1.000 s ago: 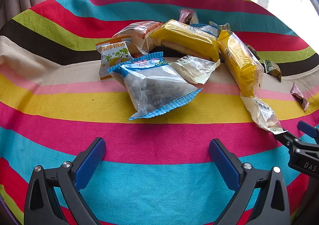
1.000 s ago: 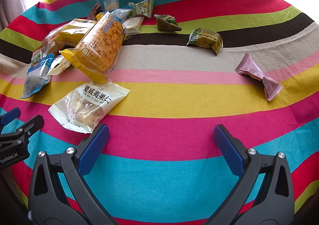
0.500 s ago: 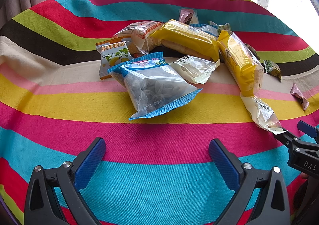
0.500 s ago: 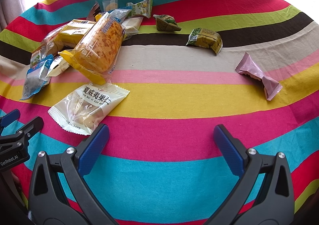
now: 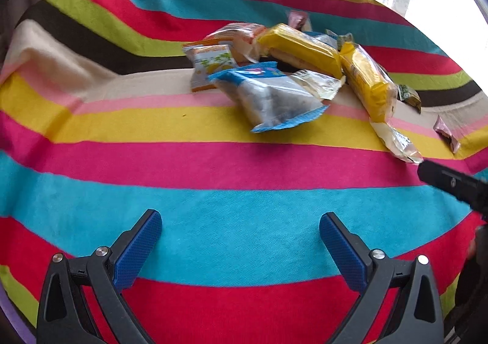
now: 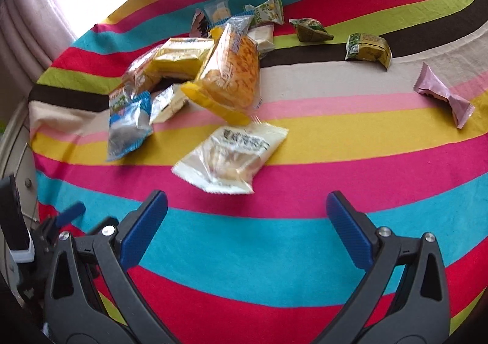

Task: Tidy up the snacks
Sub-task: 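Grasp the blue-edged clear snack bag with the left tool while the right tool grasps the white nut packet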

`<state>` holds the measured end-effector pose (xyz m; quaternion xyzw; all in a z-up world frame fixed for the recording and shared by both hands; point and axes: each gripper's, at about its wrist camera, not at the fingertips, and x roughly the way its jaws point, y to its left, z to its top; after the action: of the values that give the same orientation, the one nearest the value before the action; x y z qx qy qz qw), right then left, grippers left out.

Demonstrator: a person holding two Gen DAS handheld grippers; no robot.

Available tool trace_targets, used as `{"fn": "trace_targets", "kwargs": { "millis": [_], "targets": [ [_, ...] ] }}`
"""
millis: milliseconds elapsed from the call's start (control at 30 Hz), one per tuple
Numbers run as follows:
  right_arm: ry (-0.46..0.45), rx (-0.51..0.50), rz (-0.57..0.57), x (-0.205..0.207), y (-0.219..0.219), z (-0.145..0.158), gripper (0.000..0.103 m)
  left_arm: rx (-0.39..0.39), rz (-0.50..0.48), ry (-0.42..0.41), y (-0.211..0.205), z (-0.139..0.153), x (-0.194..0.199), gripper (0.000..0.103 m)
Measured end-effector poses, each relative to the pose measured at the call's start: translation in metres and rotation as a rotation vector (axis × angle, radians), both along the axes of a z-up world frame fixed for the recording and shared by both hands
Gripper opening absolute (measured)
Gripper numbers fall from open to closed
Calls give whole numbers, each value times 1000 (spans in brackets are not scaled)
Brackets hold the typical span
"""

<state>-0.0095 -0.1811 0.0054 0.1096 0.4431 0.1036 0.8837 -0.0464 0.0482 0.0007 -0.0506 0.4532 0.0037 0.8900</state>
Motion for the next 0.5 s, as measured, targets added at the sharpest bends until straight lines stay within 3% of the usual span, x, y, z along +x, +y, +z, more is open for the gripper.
{"fn": "trace_targets", "kwargs": {
  "millis": [133, 167, 267, 367, 500],
  "targets": [
    [63, -21, -49, 33, 22, -2, 103, -43, 62, -5, 22, 1, -7, 103],
    [72, -67, -63, 42, 28, -4, 103, -44, 72, 3, 23, 2, -5, 103],
    [52, -309, -49, 46, 54, -9, 88, -40, 122, 39, 22, 3, 8, 103],
    [-12, -312, 3, 26, 51, -7, 66, -99, 148, 52, 21, 6, 28, 103],
    [-62, -304, 39, -6, 23, -9, 60, -210, 149, 39, 10, 13, 62, 103]
  ]
}}
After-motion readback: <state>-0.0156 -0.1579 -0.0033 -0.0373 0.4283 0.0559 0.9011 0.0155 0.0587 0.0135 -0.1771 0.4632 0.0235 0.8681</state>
